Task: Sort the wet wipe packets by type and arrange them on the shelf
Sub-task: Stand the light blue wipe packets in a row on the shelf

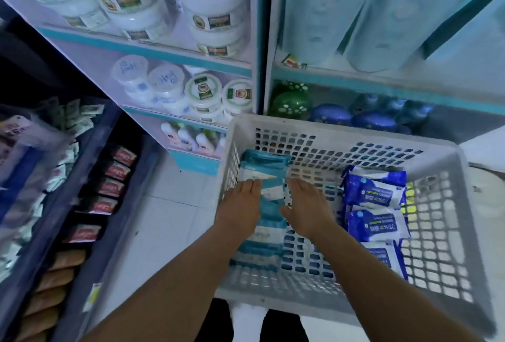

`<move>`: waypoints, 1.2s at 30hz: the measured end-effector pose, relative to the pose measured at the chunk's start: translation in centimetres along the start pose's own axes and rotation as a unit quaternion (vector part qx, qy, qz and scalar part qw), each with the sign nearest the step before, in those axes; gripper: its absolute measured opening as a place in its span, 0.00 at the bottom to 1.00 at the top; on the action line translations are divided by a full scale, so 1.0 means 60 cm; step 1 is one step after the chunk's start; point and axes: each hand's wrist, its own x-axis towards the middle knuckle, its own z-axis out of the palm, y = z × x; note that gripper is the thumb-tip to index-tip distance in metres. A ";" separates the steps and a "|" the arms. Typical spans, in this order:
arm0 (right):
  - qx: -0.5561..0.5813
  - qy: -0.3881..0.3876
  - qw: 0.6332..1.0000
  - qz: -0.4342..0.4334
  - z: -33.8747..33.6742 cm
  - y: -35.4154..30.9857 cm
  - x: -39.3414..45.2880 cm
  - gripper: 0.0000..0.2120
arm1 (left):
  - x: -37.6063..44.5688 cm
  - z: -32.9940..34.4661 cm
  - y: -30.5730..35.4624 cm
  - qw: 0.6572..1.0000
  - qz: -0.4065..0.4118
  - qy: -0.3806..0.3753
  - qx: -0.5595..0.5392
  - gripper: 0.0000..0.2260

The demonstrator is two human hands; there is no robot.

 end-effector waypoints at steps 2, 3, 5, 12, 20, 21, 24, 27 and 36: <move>0.000 -0.028 1.000 -0.011 0.021 0.029 0.021 0.33 | 0.013 0.031 0.011 0.999 -0.024 -0.024 -0.003 0.30; 0.000 -0.039 0.999 -0.016 0.031 0.042 0.031 0.33 | 0.020 0.046 0.016 0.999 -0.037 -0.034 -0.002 0.30; 0.002 -0.055 0.998 -0.030 0.051 0.063 0.049 0.32 | 0.031 0.076 0.024 0.997 -0.056 -0.047 0.000 0.31; 0.018 -0.040 0.994 -0.096 0.099 0.089 0.114 0.33 | 0.062 0.139 0.017 0.995 -0.079 -0.054 0.007 0.30; 0.004 0.032 0.991 -0.128 0.132 0.085 0.196 0.35 | 0.102 0.169 0.009 0.995 -0.102 0.006 -0.001 0.29; 0.005 0.037 0.991 -0.127 0.135 0.086 0.201 0.34 | 0.104 0.172 0.010 0.995 -0.102 0.024 0.004 0.30; 0.011 0.059 0.990 -0.129 0.141 0.088 0.209 0.28 | 0.104 0.179 0.009 0.988 -0.108 0.109 0.021 0.32; 0.047 0.091 0.987 -0.123 0.145 0.089 0.211 0.24 | 0.103 0.176 0.007 0.982 -0.126 0.133 0.036 0.28; -0.012 0.125 0.981 -0.150 0.139 0.099 0.232 0.30 | 0.090 0.160 0.008 0.990 -0.119 0.069 0.029 0.22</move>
